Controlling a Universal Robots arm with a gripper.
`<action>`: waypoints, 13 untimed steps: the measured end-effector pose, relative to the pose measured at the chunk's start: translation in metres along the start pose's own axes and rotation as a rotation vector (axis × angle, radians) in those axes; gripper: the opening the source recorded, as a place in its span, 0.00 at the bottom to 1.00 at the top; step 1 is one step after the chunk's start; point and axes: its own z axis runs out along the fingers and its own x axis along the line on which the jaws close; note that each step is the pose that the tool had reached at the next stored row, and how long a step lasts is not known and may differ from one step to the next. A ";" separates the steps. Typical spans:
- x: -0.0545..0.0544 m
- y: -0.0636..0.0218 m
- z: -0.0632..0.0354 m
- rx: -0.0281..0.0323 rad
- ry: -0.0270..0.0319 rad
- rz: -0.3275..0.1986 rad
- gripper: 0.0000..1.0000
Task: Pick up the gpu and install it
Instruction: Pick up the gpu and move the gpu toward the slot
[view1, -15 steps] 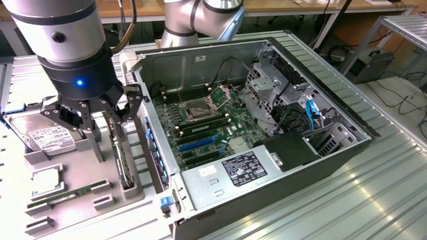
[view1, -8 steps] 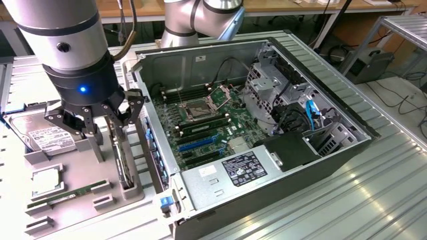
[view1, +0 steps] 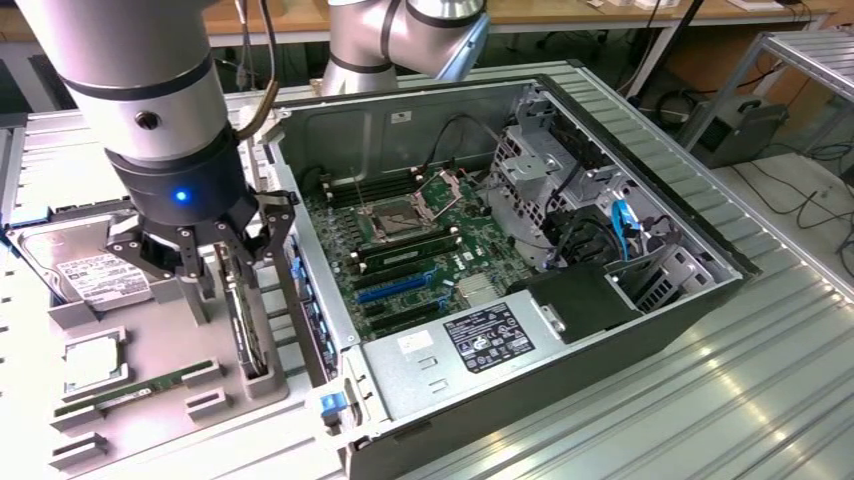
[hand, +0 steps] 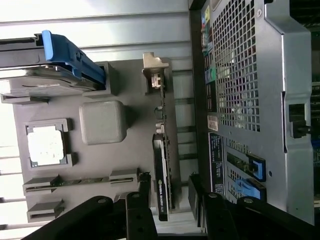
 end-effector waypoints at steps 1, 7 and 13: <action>0.000 0.0005 0.0018 0.0000 0.0000 0.000 0.44; 0.001 0.0034 0.0147 0.0000 0.0000 0.000 0.44; 0.002 0.0053 0.0263 0.0000 0.0001 0.000 0.44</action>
